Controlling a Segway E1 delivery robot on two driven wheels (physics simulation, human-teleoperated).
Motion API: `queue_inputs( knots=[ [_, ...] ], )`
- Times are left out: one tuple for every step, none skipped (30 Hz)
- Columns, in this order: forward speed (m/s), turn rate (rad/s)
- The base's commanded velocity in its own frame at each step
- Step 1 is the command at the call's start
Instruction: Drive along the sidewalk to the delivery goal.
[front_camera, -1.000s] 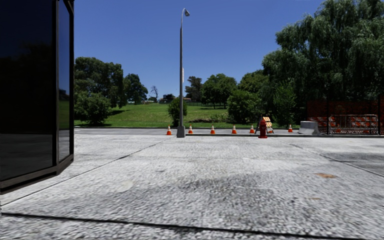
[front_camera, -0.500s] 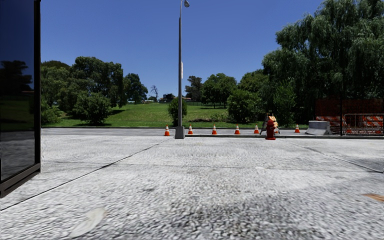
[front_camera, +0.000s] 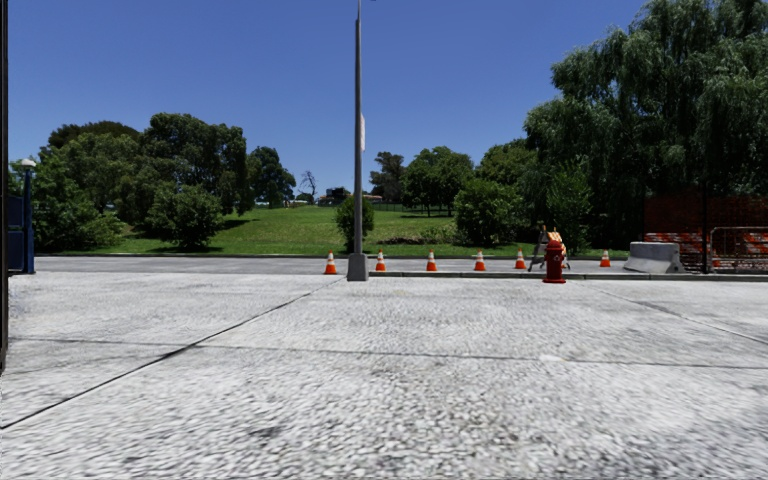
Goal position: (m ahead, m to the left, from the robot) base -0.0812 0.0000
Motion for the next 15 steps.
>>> queue_inputs(
  knots=[
    [0.93, 0.0],
    [0.93, 0.0],
    [0.68, 0.0],
    [0.0, 0.0],
    [0.0, 0.0],
    [0.0, 0.0],
    [0.0, 0.0],
    [0.0, 0.0],
    [0.0, 0.0],
    [0.0, 0.0],
    [0.0, 0.0],
    [0.0, 0.0],
    [0.0, 0.0],
    [0.0, 0.0],
    [0.0, 0.0]
  ],
)
